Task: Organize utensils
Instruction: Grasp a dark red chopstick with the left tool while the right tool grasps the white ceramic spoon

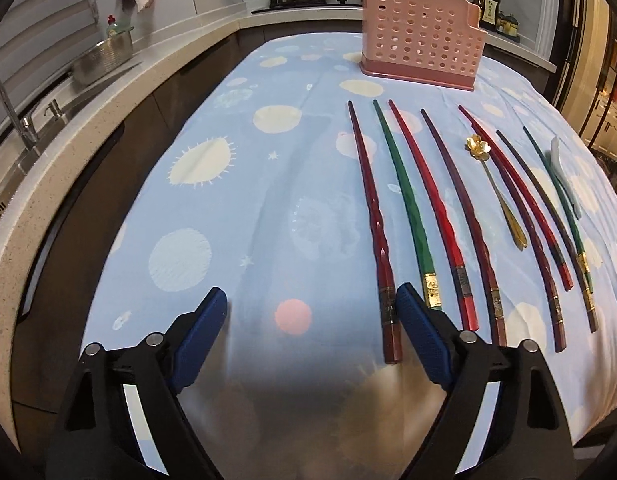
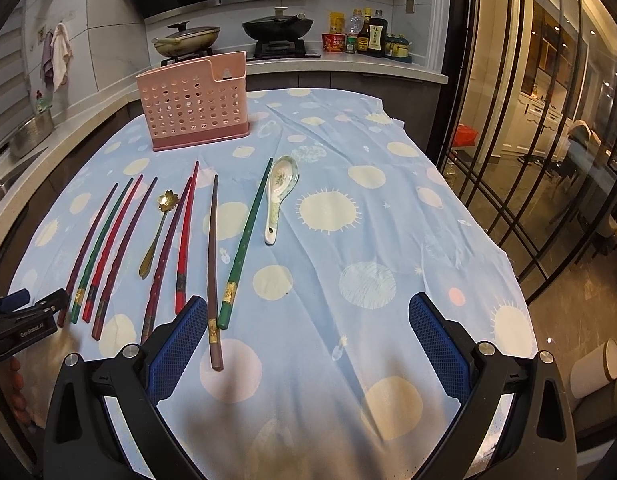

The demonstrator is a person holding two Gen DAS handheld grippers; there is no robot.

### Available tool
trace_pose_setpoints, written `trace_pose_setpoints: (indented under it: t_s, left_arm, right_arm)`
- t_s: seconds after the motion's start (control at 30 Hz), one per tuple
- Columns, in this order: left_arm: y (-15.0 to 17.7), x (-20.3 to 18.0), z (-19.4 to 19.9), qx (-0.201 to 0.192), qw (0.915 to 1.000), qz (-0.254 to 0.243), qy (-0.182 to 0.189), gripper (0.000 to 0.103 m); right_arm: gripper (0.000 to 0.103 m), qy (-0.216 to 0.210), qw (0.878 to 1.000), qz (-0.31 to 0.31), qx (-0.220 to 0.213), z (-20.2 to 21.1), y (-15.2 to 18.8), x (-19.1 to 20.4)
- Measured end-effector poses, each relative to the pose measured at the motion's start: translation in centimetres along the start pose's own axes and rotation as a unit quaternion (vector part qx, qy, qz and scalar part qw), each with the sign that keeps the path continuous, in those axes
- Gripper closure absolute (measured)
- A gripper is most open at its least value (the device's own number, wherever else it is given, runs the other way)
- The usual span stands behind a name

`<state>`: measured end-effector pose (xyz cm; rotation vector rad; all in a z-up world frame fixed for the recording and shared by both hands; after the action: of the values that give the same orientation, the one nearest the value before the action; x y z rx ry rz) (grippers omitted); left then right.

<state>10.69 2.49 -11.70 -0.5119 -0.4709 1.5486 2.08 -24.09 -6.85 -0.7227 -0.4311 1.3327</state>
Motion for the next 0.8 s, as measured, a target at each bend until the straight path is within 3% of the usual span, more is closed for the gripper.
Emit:
trace_pose_setpoints:
  t_s: [0.13, 0.2, 0.27, 0.4, 0.67, 0.8]
  left_arm:
    - [0.1, -0.3, -0.2, 0.004, 0.9998, -0.005, 0.019, 0.045]
    - [-0.1, -0.3, -0.1, 0.005, 0.9996, -0.005, 0.028, 0.064]
    - [-0.3, 0.0, -0.1, 0.005, 0.9994, -0.001, 0.033, 0.074]
    - [-0.6, 0.3, -0.3, 0.005, 0.9992, 0.001, 0.039, 0.084]
    - [-1.1, 0.2, -0.7, 0.008, 0.9988, -0.003, 0.048, 0.087]
    - [-1.2, 0.0, -0.8, 0.006, 0.9989, -0.008, 0.045, 0.087]
  right_arm:
    - [0.008, -0.005, 1.000, -0.007, -0.007, -1.5, -1.3, -0.4]
    - [0.018, -0.015, 1.000, -0.018, -0.005, -2.6, -2.2, -0.8]
    - [0.033, -0.029, 0.999, -0.028, -0.005, -3.7, -3.1, -1.1]
    - [0.046, -0.046, 0.998, -0.036, 0.001, -6.3, -4.7, -0.8]
    - [0.079, -0.101, 0.990, -0.086, 0.043, -11.9, -5.8, -0.4]
    - [0.086, -0.134, 0.982, -0.120, 0.056, -13.5, -5.8, -0.4]
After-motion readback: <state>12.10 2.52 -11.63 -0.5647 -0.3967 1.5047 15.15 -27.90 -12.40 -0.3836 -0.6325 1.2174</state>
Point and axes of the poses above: each gripper's, at about its wrist camera, not at the fingertips, and z roughly against the way its jaws point, x to its left, y to its underside, the point moved 4 cm from there along -z, roughly the way its jaws point, and after that the axes turned 9 degrees about z, right-handed, at the moved point
